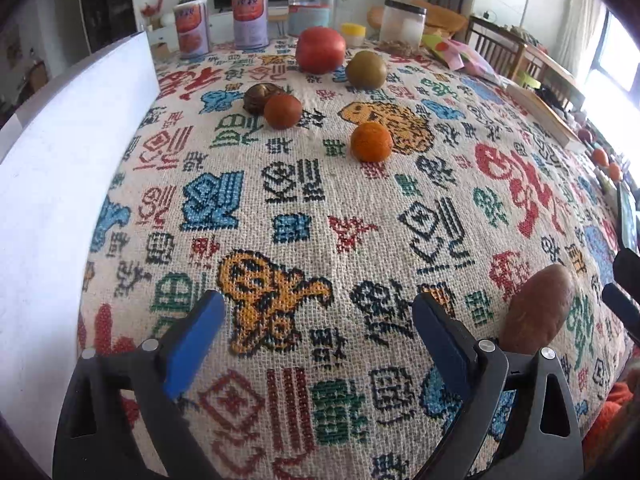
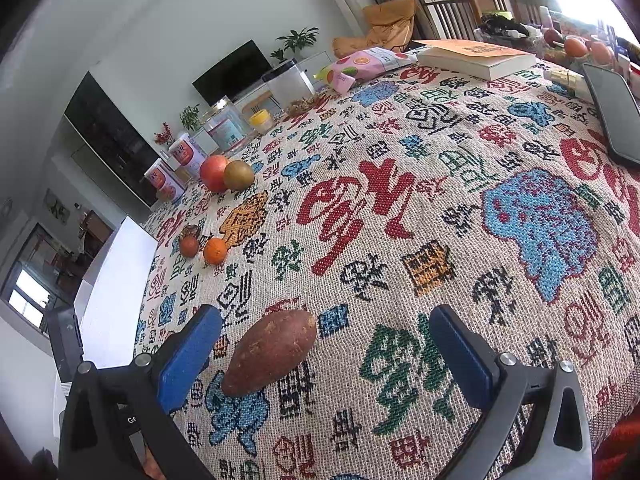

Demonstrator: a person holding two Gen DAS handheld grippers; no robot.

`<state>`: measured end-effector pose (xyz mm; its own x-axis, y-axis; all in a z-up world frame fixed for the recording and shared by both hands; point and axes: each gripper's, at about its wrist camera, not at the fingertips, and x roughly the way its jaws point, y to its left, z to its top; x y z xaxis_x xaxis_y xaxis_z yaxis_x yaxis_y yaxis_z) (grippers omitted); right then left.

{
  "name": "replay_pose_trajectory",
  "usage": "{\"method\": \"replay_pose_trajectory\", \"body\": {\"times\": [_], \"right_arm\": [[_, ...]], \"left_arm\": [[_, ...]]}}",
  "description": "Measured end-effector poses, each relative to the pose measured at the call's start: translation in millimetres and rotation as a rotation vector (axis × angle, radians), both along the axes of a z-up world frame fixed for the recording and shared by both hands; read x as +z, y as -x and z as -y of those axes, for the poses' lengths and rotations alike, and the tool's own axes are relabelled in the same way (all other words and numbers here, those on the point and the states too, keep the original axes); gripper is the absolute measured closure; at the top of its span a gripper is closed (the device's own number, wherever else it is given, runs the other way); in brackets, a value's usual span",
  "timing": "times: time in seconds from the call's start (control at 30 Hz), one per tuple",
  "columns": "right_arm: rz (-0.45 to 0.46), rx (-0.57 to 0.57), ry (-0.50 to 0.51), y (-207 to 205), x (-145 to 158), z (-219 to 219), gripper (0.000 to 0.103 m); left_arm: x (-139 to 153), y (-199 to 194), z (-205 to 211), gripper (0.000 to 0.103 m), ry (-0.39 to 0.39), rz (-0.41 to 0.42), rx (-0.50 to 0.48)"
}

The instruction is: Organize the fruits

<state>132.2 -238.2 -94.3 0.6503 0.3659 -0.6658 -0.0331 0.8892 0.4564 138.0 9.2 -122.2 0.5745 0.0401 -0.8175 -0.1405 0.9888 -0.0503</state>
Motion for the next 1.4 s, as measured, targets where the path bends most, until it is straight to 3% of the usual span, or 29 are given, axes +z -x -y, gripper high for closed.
{"method": "replay_pose_trajectory", "body": {"times": [0.13, 0.2, 0.23, 0.33, 0.4, 0.47, 0.53, 0.73, 0.77, 0.83, 0.93, 1.03, 1.07, 1.13, 1.17, 1.27, 1.33, 1.4], "right_arm": [[-0.014, 0.014, 0.005, -0.9, -2.2, -3.6, 0.000], [-0.026, 0.036, -0.023, -2.6, -4.0, -2.8, 0.000], [-0.041, 0.067, -0.074, -3.7, -4.8, 0.1, 0.000], [-0.127, 0.123, -0.365, -5.1, -12.2, 24.9, 0.000], [-0.195, 0.139, -0.417, -6.8, -14.1, 29.8, 0.001], [-0.217, 0.179, -0.412, -7.3, -8.8, 21.9, 0.011], [-0.249, 0.218, -0.359, -9.5, -4.1, 2.1, 0.022], [-0.340, 0.197, -0.143, -28.3, -21.6, -55.6, 0.038], [-0.335, 0.185, -0.111, -31.8, -21.8, -61.8, 0.039], [-0.322, 0.185, -0.001, -43.8, -16.4, -74.1, 0.053], [-0.223, 0.228, 0.112, -73.9, -6.7, -94.5, 0.060], [-0.073, 0.242, 0.161, -96.8, 11.1, -102.6, 0.055], [-0.054, 0.233, 0.145, -98.6, 17.6, -99.9, 0.050], [0.009, 0.198, 0.070, -92.1, 33.4, -83.8, 0.029], [0.049, 0.170, 0.057, -85.7, 39.6, -74.5, 0.025], [0.089, 0.058, 0.178, -71.2, 41.7, -48.8, 0.016], [0.043, -0.001, 0.323, -72.0, 28.8, -36.5, 0.016], [0.008, -0.049, 0.391, -70.8, 12.6, -20.6, 0.016]], "left_arm": [[0.8, -1.1, -6.3, 0.007, 0.015, -0.007, -0.035], [-0.2, -1.3, -8.3, 0.007, -0.014, -0.023, -0.039], [-1.9, -0.8, -9.7, 0.007, -0.031, -0.026, -0.040], [-6.4, 8.9, -14.1, 0.003, -0.045, 0.028, -0.046], [-6.3, 8.5, -13.8, 0.002, -0.045, 0.030, -0.046], [-6.6, 7.2, -11.8, 0.001, -0.054, 0.028, -0.042], [-6.4, 7.0, -12.1, 0.001, -0.049, 0.030, -0.041], [-6.0, 8.1, -12.8, 0.001, -0.041, 0.036, -0.042], [-6.2, 8.1, -12.9, 0.001, -0.040, 0.036, -0.042], [-6.3, 8.3, -13.1, 0.001, -0.037, 0.038, -0.042], [-6.2, 8.2, -13.0, 0.001, -0.034, 0.039, -0.043], [-5.6, 9.2, -14.0, 0.001, -0.023, 0.045, -0.044], [-5.4, 9.7, -14.6, 0.001, -0.017, 0.048, -0.044], [-5.0, 10.5, -16.4, 0.001, -0.006, 0.053, -0.044], [-5.0, 10.4, -16.5, 0.001, -0.005, 0.054, -0.044], [-5.5, 9.3, -14.5, 0.001, -0.015, 0.048, -0.046], [-5.7, 8.7, -13.4, 0.001, -0.023, 0.044, -0.046], [-5.7, 8.6, -13.0, 0.001, -0.025, 0.043, -0.046]]}}
